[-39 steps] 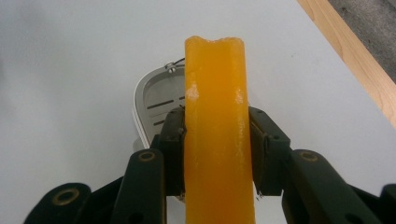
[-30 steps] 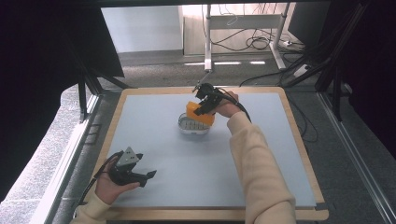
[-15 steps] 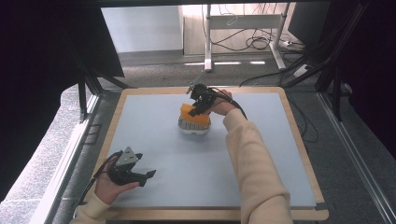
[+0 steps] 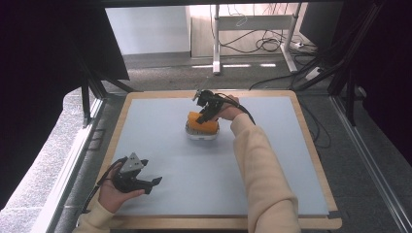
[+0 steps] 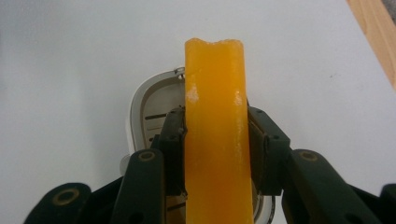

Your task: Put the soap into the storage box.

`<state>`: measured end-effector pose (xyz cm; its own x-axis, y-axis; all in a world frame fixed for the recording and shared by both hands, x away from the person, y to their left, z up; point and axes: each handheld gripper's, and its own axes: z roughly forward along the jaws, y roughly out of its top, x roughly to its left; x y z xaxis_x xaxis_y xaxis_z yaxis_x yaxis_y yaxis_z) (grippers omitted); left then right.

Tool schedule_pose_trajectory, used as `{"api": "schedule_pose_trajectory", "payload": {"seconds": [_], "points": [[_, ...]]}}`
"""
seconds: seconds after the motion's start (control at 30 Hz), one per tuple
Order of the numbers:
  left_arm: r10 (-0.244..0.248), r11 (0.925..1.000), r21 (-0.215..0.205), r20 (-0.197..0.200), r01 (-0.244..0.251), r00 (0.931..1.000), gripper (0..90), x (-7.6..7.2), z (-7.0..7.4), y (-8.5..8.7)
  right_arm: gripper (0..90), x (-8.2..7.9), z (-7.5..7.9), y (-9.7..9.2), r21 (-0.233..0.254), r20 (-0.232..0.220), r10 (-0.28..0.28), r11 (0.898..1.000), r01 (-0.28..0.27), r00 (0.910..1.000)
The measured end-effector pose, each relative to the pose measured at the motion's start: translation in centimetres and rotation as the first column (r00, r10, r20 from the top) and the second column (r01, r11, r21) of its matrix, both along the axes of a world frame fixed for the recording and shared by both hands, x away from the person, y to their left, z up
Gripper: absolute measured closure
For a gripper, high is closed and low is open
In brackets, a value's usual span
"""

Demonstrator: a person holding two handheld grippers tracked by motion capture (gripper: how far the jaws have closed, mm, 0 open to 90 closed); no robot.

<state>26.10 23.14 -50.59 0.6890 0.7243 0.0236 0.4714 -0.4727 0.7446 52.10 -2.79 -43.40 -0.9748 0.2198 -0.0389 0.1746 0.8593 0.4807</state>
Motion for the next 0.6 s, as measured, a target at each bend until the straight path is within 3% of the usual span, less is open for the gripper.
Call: {"api": "schedule_pose_trajectory", "payload": {"seconds": [0.17,0.27,0.4,0.6], "points": [[0.005,1.0,-0.008,0.0,-0.005,1.0,17.7,0.0,0.04,0.09,60.1,0.15,-0.26,0.1,0.006,-0.018,-0.006,1.0,0.006,0.9998],[0.002,1.0,-0.004,-0.001,-0.002,1.0,17.7,-0.01,0.02,0.04,51.6,0.17,0.02,-0.08,0.028,-0.004,-0.03,0.999,0.03,0.9995],[0.0,1.0,-0.003,0.001,0.0,1.0,17.7,-0.01,0.05,0.03,37.4,-0.04,0.05,-0.19,0.017,0.057,-0.079,0.997,0.078,0.9953],[0.002,1.0,-0.004,-0.001,-0.002,1.0,17.7,0.04,-0.04,0.06,26.6,-0.43,0.23,-0.54,0.044,0.123,-0.146,0.989,0.141,0.9817]]}}
